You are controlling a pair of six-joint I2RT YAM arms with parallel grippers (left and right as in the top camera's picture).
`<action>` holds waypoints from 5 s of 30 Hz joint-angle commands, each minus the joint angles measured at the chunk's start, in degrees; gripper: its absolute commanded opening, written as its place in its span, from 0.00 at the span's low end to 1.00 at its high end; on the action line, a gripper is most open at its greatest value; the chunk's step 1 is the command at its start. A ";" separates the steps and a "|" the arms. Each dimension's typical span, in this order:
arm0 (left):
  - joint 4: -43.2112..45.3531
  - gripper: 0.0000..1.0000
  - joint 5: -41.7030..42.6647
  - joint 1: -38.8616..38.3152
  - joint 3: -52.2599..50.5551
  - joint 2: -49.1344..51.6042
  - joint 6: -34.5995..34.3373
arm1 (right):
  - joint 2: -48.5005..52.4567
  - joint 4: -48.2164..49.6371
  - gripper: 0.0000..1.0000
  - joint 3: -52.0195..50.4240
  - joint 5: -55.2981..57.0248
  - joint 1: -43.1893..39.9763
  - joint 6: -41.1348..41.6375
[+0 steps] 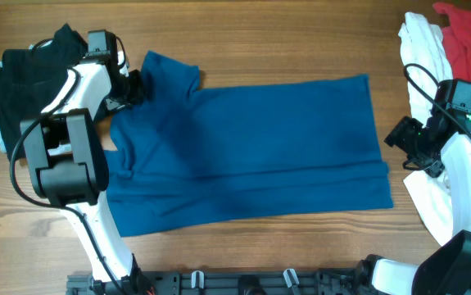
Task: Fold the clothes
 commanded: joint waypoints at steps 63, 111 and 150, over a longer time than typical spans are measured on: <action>-10.88 0.04 0.44 -0.33 -1.01 -5.25 -2.91 | 44.98 24.65 0.37 27.69 -14.40 9.07 -29.05; -41.51 0.04 -7.48 12.26 -4.74 -27.32 -6.01 | 18.97 -24.52 0.05 26.43 1.36 4.68 -10.86; -45.72 0.04 -6.45 12.50 -21.53 -43.39 -10.62 | 18.93 -23.85 0.04 15.15 -0.11 4.68 -10.21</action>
